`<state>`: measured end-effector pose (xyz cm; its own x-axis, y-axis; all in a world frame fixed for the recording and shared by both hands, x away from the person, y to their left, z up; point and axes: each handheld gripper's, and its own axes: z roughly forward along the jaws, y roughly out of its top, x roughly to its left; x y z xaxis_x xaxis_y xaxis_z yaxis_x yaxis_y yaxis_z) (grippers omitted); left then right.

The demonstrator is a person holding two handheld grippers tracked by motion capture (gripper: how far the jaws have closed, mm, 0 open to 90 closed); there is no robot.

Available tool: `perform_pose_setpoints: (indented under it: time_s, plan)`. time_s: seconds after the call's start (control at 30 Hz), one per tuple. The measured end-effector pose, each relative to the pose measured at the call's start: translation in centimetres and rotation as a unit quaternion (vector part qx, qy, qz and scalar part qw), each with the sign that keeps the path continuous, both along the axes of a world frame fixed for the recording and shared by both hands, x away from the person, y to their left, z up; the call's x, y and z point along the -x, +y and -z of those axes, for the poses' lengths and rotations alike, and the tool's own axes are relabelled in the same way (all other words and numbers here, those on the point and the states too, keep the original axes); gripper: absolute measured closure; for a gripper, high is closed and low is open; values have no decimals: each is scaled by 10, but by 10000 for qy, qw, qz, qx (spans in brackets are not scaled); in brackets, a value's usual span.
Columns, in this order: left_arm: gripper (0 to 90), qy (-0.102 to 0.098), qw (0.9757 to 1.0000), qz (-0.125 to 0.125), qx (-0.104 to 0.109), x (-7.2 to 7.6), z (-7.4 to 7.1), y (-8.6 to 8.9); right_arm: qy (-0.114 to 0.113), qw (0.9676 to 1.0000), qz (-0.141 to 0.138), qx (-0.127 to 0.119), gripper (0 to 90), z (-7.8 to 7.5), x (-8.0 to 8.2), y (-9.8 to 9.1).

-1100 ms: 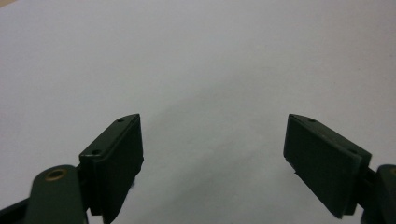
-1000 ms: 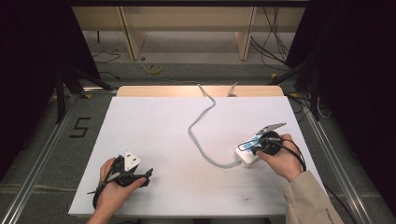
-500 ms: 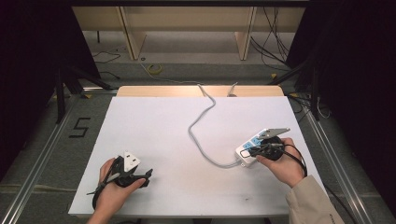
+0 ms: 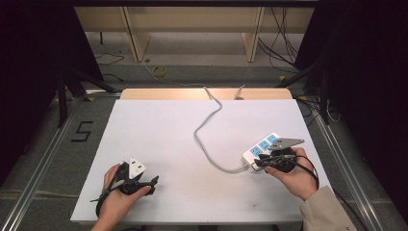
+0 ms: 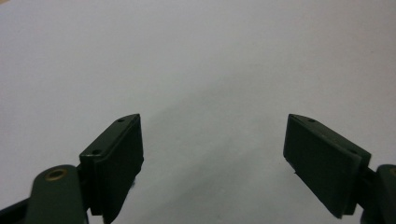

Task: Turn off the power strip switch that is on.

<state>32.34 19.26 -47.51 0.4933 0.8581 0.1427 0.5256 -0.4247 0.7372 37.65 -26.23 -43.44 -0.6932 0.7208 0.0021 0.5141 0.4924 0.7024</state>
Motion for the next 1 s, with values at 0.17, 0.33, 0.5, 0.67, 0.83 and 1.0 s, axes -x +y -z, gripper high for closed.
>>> perform_pose_setpoints:
  time_s: [0.17, 0.33, 0.5, 0.67, 0.83, 1.0]
  plan:
    - [194, 11, 10000, 51, 19, 2, 0, -2, -33, 9999, -83, -127, 660, 2, 6, -1]
    - [194, 21, 10000, 71, 62, 3, -1, -2, -45, 9997, -123, -184, 617, 5, 11, -2]
    - [194, 48, 9999, 86, 89, 3, -1, -2, -92, 9994, -174, -292, 570, 10, 18, -4]
    - [194, 53, 9999, 77, 95, 3, -1, -1, -166, 9989, -229, -370, 537, 14, 24, -8]
    - [194, 57, 9999, 39, 126, 2, 0, 0, -218, 9985, -235, -433, 518, 17, 28, -10]
    - [194, 71, 9999, 25, 106, 0, 0, 1, -272, 9982, -248, -484, 505, 18, 31, -11]
